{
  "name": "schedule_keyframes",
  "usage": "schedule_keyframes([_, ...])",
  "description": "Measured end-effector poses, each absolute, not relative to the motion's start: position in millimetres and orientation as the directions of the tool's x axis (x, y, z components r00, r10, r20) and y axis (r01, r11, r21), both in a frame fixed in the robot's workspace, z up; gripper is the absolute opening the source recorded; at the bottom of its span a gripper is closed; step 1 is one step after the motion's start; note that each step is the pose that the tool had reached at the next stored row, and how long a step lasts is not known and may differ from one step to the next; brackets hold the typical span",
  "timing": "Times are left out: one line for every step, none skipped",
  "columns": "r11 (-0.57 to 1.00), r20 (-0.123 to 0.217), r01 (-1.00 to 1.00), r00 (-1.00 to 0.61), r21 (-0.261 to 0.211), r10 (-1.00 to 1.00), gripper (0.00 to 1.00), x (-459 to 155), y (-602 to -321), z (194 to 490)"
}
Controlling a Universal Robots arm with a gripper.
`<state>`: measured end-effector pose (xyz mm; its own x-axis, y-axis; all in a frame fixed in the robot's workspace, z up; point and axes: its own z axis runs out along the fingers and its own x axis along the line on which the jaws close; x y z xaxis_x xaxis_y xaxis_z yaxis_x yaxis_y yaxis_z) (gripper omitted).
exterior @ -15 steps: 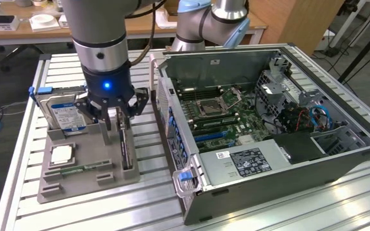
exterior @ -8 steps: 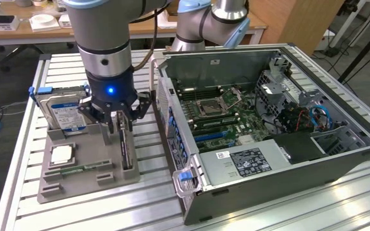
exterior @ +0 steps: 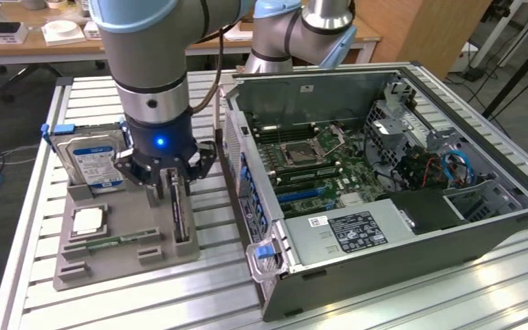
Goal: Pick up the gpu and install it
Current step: 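Pick up the gpu and move the gpu toward the slot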
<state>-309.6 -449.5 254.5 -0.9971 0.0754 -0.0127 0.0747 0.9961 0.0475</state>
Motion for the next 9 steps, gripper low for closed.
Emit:
schedule_keyframes([0.996, -0.013, 0.075, -0.997, 0.047, 0.075, 0.47, -309.6, -450.1, 252.7])
schedule_keyframes([0.996, -0.013, 0.075, -0.997, 0.047, 0.075, 0.47, -309.5, -450.8, 250.8])
schedule_keyframes([0.996, -0.013, 0.075, -0.997, 0.047, 0.075, 0.47, -309.6, -451.4, 249.0])
schedule_keyframes([0.996, -0.013, 0.075, -0.997, 0.047, 0.075, 0.47, -309.5, -451.9, 247.2])
schedule_keyframes([0.996, -0.013, 0.075, -0.997, 0.047, 0.075, 0.47, -309.5, -452.4, 245.4])
schedule_keyframes([0.996, -0.013, 0.075, -0.997, 0.047, 0.075, 0.47, -309.6, -452.7, 243.6])
schedule_keyframes([0.996, -0.013, 0.075, -0.997, 0.047, 0.076, 0.47, -309.6, -452.9, 241.7])
schedule_keyframes([0.996, -0.013, 0.075, -0.997, 0.047, 0.075, 0.47, -309.6, -453.1, 239.9])
schedule_keyframes([0.996, -0.013, 0.075, -0.997, 0.046, 0.075, 0.47, -309.6, -453.1, 238.1])
